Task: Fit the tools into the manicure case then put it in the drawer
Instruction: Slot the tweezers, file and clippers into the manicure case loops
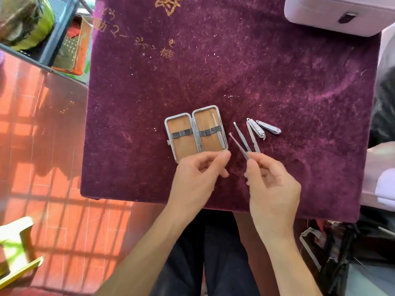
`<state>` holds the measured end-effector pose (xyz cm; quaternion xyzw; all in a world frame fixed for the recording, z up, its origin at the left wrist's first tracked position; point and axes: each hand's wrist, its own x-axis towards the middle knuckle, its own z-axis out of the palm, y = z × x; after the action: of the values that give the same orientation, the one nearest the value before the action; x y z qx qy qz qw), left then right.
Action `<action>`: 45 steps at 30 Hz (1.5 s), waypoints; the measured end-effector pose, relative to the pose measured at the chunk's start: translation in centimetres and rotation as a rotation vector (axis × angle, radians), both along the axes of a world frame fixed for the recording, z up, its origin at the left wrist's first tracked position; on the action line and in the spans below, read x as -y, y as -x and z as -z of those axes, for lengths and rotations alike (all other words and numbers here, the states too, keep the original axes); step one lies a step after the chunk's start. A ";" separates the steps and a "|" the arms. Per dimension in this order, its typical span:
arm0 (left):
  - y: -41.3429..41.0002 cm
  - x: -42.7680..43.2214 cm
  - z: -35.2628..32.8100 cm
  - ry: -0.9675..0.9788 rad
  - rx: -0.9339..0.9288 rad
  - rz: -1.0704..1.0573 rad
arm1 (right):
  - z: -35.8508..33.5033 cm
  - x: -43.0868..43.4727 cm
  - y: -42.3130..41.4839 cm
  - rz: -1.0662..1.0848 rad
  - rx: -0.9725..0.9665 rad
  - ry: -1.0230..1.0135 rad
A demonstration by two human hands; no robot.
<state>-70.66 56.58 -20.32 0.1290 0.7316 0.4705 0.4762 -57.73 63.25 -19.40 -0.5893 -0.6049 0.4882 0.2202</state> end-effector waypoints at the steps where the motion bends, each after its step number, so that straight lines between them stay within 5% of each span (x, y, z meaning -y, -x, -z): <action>1: 0.0 -0.2 -0.1 -0.012 0.028 -0.029 | -0.1 0.3 0.5 -0.043 0.003 -0.037; 11: 2.3 -0.7 0.6 0.041 0.070 -0.074 | 0.5 1.4 1.9 -0.245 0.050 -0.133; 21: 4.1 -0.3 1.7 -0.004 0.102 -0.016 | 0.3 -0.2 1.8 -0.103 -0.094 0.538; 23: 4.5 -0.2 1.8 -0.008 -0.032 0.000 | 0.5 -0.2 1.6 -0.086 -0.082 0.517; 28: 6.0 0.3 2.5 0.053 -0.696 0.016 | 1.0 -0.1 1.0 -0.015 -0.034 0.465; 35: 5.9 0.7 4.7 0.184 -0.793 0.311 | 1.7 0.4 0.8 -0.044 0.041 0.452; 45: 5.7 0.8 5.5 0.168 -0.844 0.305 | 3.0 0.5 2.2 -0.022 0.084 0.459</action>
<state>-76.32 55.82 -25.85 0.3766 0.8699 0.2404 0.2089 -59.92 62.73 -22.36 -0.6372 -0.4930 0.5903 0.0494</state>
